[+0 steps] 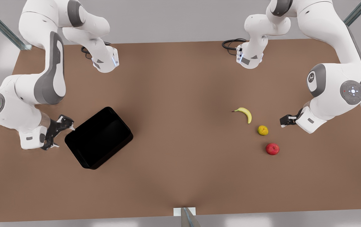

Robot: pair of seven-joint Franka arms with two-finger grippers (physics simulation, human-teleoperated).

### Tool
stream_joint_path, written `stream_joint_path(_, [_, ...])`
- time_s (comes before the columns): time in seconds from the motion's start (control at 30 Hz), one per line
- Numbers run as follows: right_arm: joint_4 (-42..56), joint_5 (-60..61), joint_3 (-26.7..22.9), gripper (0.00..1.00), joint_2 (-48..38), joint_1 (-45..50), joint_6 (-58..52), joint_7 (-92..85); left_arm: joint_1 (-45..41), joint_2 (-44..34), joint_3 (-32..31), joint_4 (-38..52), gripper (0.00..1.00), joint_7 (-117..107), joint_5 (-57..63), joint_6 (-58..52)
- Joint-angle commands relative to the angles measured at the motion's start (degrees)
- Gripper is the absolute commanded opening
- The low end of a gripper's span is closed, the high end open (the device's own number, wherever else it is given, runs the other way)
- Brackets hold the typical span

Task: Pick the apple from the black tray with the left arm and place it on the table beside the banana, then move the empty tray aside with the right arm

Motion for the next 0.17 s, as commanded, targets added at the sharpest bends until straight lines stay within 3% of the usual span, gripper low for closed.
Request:
stream_joint_path(0.0, [0.01,-5.8,2.77,1.0,-4.52,-0.06,-13.39,32.81,0.02,-0.07,0.01,0.12,1.0,0.81,0.14,-0.03])
stream_joint_path(0.07, [0.01,-9.32,2.85,1.0,-6.37,-0.58,-18.32,33.43,0.02,-0.07,0.01,0.12,1.0,0.81,0.05,-0.03])
stream_joint_path(0.13, [0.01,-10.98,10.93,1.0,-6.81,-7.52,-18.93,34.74,0.02,-0.07,0.01,0.12,1.0,0.9,0.05,-0.03])
